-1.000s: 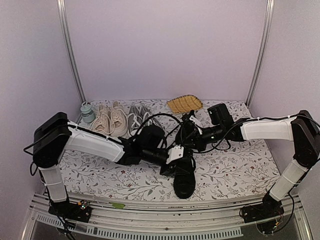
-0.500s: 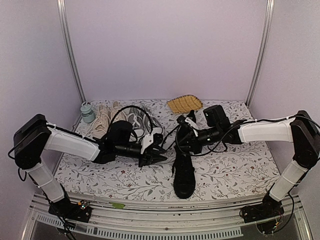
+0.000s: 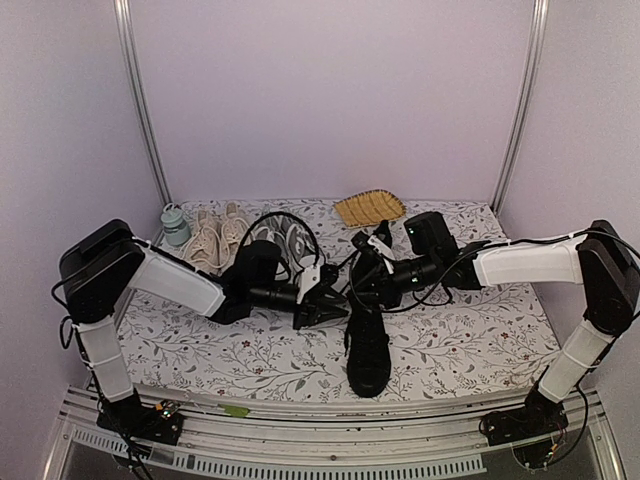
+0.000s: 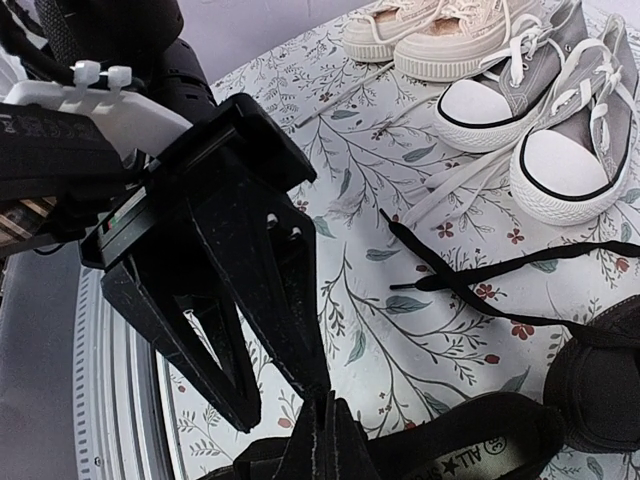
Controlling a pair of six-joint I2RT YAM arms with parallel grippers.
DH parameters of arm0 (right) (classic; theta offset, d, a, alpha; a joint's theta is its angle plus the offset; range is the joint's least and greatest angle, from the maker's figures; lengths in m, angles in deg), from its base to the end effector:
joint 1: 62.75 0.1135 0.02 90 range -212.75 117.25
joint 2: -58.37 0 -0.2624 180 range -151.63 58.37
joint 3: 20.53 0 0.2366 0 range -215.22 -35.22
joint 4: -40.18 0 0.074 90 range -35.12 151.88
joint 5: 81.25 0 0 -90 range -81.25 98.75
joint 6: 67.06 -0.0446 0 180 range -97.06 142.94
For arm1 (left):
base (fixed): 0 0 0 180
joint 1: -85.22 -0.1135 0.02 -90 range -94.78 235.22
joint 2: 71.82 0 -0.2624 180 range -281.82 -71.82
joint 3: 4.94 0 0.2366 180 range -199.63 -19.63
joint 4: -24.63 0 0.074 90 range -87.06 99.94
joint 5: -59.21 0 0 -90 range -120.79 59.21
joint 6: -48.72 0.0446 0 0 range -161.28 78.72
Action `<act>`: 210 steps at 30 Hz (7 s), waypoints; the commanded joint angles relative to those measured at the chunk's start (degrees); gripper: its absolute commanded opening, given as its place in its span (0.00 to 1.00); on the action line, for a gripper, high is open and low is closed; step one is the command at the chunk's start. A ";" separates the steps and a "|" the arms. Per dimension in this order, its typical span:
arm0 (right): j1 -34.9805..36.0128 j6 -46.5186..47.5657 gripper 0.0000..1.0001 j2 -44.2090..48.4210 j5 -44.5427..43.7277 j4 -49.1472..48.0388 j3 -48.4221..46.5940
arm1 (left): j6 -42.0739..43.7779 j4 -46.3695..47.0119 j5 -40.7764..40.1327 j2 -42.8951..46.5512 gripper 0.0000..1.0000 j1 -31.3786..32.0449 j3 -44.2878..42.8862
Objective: Tie the shoes
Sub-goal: Pass from the right arm to the left, then pick up the half-tied shoelace from the shoe, then cross the half-tied shoelace with the shoe, then pass from the left arm to the right, then pass from the right arm to the left
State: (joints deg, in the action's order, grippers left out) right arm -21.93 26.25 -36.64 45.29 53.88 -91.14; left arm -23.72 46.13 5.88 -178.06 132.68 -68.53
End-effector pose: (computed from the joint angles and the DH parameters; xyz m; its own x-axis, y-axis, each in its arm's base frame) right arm 0.2436 0.2455 0.2094 -0.4154 -0.4201 -0.8068 -0.9053 0.2780 0.3213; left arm 0.2304 -0.2905 0.1655 0.0593 0.2933 -0.9542 0.9961 0.0456 0.0759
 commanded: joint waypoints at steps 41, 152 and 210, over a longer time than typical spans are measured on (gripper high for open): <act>-0.02 1.96 0.00 0.16 4.96 1.09 -1.67 | -7.96 15.09 8.53 -9.28 0.00 -1.26 -4.08; 0.14 -4.72 0.05 -0.58 -8.26 16.13 -1.06 | 4.10 15.45 0.86 -7.01 0.00 1.72 3.52; 0.07 -4.37 0.01 1.86 -6.55 16.68 -0.45 | 20.90 3.74 -7.71 -2.66 0.45 9.16 -1.49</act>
State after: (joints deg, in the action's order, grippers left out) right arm -21.58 21.73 -36.18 38.47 70.28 -91.40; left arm -3.26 50.74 -2.76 -179.00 140.83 -68.27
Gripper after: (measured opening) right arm 0.012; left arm 0.459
